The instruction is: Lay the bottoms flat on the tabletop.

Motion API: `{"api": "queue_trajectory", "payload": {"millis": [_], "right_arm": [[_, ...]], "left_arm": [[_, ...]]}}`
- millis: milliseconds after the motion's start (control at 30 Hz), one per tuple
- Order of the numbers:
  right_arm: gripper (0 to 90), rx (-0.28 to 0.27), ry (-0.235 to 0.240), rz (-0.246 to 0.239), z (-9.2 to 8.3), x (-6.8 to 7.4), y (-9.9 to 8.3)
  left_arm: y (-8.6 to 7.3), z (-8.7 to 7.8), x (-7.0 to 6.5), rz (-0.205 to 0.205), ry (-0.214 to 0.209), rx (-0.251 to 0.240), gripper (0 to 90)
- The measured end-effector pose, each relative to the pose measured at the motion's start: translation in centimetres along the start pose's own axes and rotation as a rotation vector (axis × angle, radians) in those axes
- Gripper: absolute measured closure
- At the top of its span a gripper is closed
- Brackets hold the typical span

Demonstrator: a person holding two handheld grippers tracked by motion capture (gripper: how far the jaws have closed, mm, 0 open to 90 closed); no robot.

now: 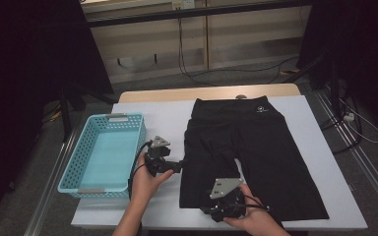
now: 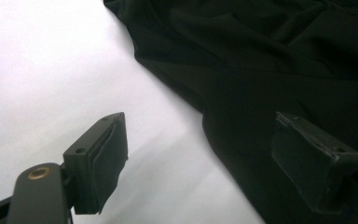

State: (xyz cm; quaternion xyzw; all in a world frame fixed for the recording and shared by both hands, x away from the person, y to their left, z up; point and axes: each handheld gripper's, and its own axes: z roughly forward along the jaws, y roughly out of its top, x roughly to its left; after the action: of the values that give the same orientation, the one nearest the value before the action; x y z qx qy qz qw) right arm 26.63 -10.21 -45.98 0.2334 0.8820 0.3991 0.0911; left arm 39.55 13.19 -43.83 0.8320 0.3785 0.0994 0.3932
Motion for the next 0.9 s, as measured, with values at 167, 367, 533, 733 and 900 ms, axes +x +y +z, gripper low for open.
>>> {"api": "queue_trajectory", "payload": {"millis": [167, 367, 533, 733, 900], "right_arm": [[64.1, -0.010, -0.006, 0.012, 0.2, -0.3, 0.2], [88.0, -0.026, -0.025, 0.041, 0.5, -0.7, 0.3], [89.4, -0.018, -0.030, 0.035, 0.5, -0.4, 0.5], [89.5, -0.003, 0.037, 0.030, 0.3, 0.3, 0.6], [89.4, -0.001, 0.043, 0.025, 0.2, 0.6, 0.6]], "left_arm": [[0.0, 0.0, -0.1, -0.003, -0.001, -0.002, 19.3], [-0.1, 0.2, -0.1, -0.003, -0.003, 0.009, 19.4], [-0.1, 0.2, 0.1, -0.015, -0.004, 0.004, 19.3], [-0.1, 0.1, 0.2, -0.023, -0.003, 0.002, 19.6], [-0.3, 0.3, 0.2, -0.025, 0.006, 0.010, 21.5]]}}
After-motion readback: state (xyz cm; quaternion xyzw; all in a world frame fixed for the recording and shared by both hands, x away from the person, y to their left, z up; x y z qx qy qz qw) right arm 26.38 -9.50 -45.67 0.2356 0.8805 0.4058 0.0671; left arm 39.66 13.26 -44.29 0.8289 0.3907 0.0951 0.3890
